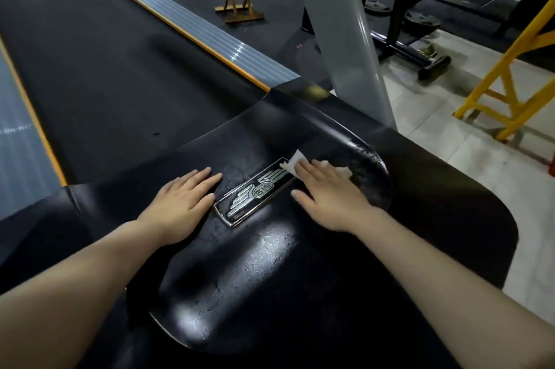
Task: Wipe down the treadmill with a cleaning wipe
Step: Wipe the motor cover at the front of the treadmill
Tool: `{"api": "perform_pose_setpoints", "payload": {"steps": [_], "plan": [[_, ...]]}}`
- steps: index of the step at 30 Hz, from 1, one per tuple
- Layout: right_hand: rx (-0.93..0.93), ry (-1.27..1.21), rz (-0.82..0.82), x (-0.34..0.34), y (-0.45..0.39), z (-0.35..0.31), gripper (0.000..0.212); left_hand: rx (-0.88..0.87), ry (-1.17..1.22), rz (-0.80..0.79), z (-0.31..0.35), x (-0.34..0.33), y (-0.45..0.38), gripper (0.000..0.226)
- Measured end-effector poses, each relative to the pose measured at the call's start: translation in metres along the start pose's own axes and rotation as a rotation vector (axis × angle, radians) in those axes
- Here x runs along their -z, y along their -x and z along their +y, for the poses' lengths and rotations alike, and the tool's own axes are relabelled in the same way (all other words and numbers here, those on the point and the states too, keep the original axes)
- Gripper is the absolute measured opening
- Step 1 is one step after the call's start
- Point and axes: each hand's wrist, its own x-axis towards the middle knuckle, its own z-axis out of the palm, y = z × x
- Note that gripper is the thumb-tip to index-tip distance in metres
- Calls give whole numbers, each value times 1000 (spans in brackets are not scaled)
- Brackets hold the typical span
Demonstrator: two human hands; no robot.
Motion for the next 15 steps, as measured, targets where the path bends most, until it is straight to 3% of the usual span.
{"api": "perform_pose_setpoints", "payload": {"steps": [3,6,8,10,13,15], "plan": [[-72,58,35,11,-38,36,69,39,-27,-10,1,-3,-2,56],[-275,208,100,26,-98,79,62,196,-59,39,0,-7,-6,66],[-325,178,128,27,-121,56,60,236,-63,30,0,-8,-9,69],[-147,73,103,15,-125,8,53,234,-64,6,2,-8,-9,69],[259,-17,-113,8,-121,-30,46,232,-81,0,1,-6,-8,79],[220,20,-168,13,-145,-4,58,234,-83,-12,2,-5,-8,81]]}}
